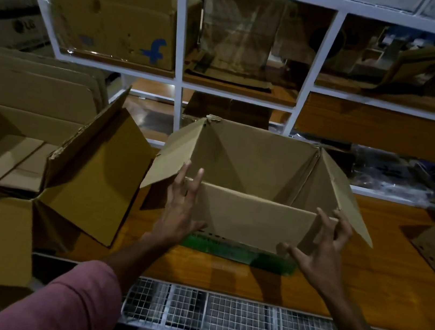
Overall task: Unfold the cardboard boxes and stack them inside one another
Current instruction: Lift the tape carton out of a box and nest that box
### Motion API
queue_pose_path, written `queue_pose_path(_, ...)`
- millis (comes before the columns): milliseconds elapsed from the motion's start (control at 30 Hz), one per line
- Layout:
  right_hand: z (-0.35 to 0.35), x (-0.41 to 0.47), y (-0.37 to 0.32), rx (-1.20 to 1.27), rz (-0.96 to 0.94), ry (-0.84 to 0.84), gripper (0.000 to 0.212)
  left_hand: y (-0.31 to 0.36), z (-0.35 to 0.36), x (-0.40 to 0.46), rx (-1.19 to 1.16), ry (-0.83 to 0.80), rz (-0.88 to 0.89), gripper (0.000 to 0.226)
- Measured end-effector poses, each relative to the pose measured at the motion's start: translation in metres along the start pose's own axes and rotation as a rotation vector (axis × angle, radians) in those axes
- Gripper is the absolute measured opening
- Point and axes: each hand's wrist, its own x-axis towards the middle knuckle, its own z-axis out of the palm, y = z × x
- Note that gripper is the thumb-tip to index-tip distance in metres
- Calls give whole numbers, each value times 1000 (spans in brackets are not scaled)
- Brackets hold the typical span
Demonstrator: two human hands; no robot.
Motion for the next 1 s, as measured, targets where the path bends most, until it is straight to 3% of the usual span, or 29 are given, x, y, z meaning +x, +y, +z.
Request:
queue_pose_path(133, -5, 17, 1, -55, -71, 49, 125, 8, -10, 10, 157, -14, 128, 144)
queue_pose_path(233, -14, 34, -8, -100, -83, 71, 119, 6, -19, 17, 296, -42, 244, 141)
queue_pose_path(533, -49, 49, -47, -151, -249, 154, 107, 18, -43, 16, 397, 56, 245, 135)
queue_pose_path(833, -101, 103, -151, -61, -424, 302, 98, 58, -185, 43, 502, 314, 355, 141)
queue_pose_path(1000, -100, 131, -227, 12, -526, 373, 100, 44, -272, 52, 536, 446, 368, 131)
